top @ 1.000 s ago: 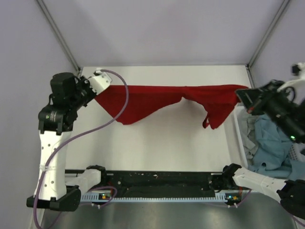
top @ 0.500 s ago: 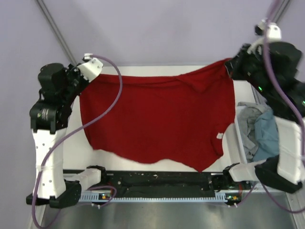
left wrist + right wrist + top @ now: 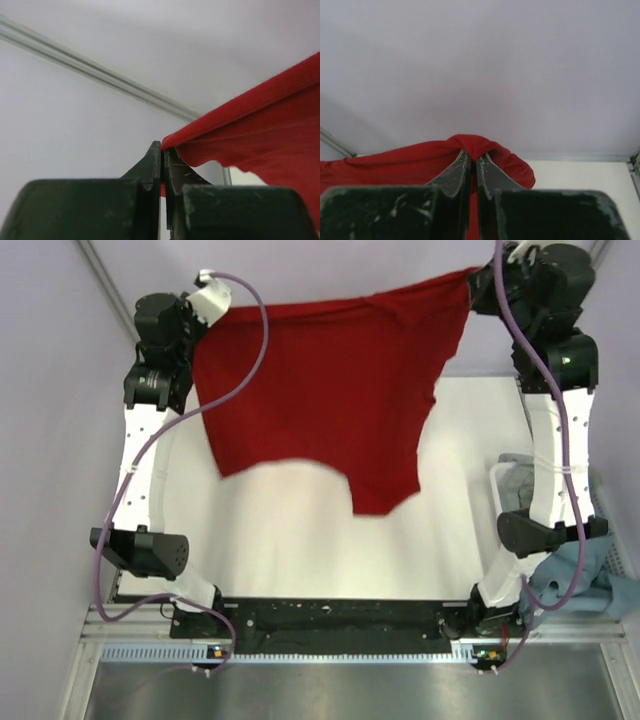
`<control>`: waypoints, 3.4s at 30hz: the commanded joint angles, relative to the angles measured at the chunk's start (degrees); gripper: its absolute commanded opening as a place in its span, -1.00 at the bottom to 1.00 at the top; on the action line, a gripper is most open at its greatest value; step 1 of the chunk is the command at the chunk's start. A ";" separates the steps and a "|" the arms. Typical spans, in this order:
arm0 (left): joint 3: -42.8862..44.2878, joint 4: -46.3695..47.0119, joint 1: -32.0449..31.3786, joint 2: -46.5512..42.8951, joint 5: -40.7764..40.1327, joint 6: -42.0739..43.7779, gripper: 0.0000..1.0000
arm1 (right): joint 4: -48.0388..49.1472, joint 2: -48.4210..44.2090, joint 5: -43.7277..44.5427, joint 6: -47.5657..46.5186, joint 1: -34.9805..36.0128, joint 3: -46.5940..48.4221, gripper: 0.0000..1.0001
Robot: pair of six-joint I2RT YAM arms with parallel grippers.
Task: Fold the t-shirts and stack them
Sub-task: Flatten out the tshirt, then grap the side of the flattened tshirt closest away from the robot with both arms
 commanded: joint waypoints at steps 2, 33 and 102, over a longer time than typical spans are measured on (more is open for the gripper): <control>7.73 10.84 0.38 0.54 -2.83 2.10 -1.00 | 14.23 -5.14 1.42 -3.85 -3.88 3.27 -1.00; -80.93 -6.12 0.20 -26.35 7.98 15.10 -0.92 | 6.23 -50.50 -18.01 22.85 16.60 -110.20 -1.00; -47.65 -10.16 3.01 2.47 15.80 0.88 -1.00 | 14.14 -16.67 -2.45 1.68 1.92 -81.56 -1.00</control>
